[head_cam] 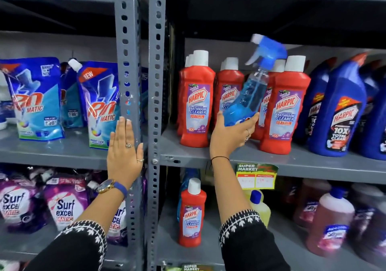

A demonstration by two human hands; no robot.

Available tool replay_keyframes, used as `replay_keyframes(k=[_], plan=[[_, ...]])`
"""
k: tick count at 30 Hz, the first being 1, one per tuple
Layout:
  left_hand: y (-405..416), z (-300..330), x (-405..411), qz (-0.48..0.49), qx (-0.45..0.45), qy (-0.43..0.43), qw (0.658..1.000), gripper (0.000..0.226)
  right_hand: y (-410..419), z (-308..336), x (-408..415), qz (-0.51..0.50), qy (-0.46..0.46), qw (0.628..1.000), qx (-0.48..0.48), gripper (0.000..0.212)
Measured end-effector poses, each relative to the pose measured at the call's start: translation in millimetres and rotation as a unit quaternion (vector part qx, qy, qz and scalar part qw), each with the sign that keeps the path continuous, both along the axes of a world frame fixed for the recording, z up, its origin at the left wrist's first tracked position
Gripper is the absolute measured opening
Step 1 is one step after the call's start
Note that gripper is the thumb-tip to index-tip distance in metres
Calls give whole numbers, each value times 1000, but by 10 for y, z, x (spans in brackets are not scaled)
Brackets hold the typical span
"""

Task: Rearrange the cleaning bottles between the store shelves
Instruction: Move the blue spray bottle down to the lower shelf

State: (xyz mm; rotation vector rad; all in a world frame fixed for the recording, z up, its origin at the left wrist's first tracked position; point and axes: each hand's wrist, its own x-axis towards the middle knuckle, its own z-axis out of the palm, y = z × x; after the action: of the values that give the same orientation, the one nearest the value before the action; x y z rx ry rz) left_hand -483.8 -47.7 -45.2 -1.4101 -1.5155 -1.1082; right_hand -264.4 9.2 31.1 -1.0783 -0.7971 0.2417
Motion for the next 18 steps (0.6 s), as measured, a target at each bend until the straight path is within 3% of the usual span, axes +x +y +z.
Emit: replay_keyframes(k=[7, 13, 18], plan=[[13, -3, -11, -6, 2, 1, 1000, 65, -196, -51, 80, 181, 111, 963, 164, 72], [16, -14, -8, -12, 4, -3, 1000, 67, -525, -290, -23, 363, 135, 911, 143, 44], [11, -23, -4, -9, 2, -3, 1000, 66, -907, -781, -168, 447, 135, 875, 126, 74]])
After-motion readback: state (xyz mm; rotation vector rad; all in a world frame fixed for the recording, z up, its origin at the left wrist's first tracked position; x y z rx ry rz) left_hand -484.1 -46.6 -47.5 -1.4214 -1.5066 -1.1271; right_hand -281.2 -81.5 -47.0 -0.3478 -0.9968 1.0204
